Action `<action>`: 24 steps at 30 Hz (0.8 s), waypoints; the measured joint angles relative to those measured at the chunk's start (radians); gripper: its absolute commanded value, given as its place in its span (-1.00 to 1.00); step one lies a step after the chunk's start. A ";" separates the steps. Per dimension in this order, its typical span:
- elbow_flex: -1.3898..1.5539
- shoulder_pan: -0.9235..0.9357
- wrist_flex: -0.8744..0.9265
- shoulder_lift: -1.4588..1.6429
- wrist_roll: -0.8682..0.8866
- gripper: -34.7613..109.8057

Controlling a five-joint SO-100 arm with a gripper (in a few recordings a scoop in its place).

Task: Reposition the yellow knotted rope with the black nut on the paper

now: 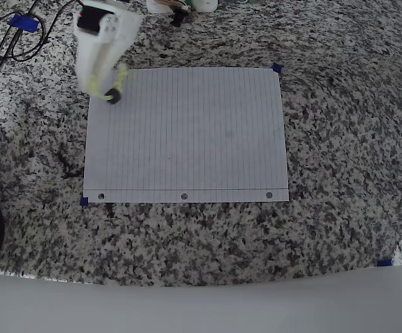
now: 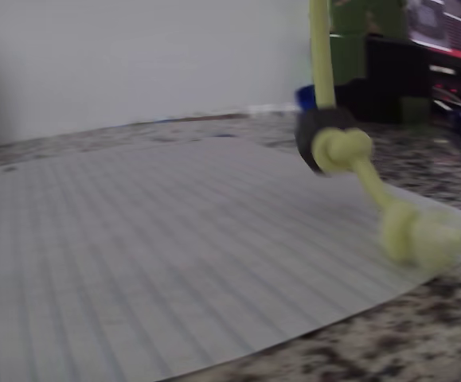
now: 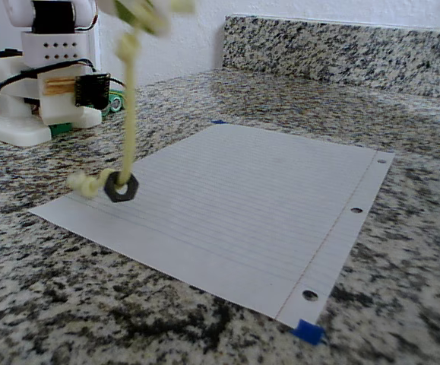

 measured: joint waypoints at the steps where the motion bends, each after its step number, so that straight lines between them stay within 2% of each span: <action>1: 0.000 0.006 -0.009 0.014 0.011 -0.52; 6: 0.009 0.072 -0.035 0.046 0.071 -0.52; 13: 0.020 0.152 -0.186 -0.066 0.201 -0.52; 18: 0.020 0.121 -0.229 -0.106 0.434 -0.52; 24: 0.092 -0.006 -0.166 -0.066 0.710 -0.52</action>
